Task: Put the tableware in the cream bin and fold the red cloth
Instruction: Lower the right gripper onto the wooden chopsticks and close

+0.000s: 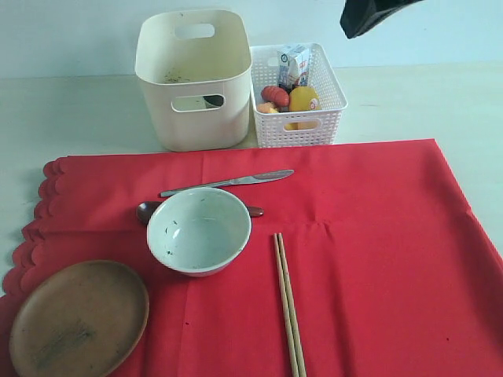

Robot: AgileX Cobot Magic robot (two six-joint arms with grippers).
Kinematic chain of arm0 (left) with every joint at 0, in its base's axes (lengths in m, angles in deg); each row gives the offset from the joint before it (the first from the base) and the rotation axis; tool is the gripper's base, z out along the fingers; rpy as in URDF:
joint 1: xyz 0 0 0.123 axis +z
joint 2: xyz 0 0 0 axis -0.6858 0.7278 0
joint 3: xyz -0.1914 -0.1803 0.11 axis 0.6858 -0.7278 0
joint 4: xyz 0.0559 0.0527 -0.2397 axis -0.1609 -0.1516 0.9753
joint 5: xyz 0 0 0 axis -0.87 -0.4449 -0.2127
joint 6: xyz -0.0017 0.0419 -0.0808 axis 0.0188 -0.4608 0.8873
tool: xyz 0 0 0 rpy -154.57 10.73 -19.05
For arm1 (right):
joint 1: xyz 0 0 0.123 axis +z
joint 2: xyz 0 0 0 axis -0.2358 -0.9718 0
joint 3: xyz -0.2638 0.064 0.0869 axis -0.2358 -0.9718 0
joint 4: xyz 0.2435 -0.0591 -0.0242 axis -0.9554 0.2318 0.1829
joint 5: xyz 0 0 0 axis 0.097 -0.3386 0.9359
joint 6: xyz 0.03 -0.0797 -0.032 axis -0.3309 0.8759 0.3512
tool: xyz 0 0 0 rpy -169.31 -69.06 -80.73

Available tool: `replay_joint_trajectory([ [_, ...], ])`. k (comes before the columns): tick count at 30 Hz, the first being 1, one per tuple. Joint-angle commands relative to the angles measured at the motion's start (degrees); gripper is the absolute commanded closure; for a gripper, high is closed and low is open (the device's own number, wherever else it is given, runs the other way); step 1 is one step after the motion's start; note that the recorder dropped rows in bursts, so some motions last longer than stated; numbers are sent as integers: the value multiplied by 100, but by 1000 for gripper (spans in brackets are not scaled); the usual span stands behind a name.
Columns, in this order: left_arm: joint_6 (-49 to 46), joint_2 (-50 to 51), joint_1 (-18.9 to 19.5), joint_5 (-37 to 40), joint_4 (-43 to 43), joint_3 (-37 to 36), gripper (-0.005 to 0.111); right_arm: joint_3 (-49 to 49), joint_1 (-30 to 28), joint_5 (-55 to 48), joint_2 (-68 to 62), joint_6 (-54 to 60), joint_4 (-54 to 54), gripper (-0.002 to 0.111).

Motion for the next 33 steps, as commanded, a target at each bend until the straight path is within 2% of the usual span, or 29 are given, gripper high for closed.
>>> replay_joint_trajectory([
  [1,0,-34,10,-66,-1,-14,107,-577,-4,173,472,40,-231,104],
  [12,-10,-34,10,-66,-1,-14,107,-1899,-4,320,1395,40,-243,104],
  [16,2,-34,10,-66,-1,-14,107,-2259,-4,228,1574,40,-824,104],
  [19,-9,-34,10,-66,-1,-14,107,-2359,-4,256,1574,40,-1234,104],
  [25,4,-34,10,-66,-1,-14,107,-2359,-4,1402,1574,40,-1297,104],
  [33,-7,-34,10,-66,-1,-14,107,-2359,6,1086,1130,678,-1635,104],
])
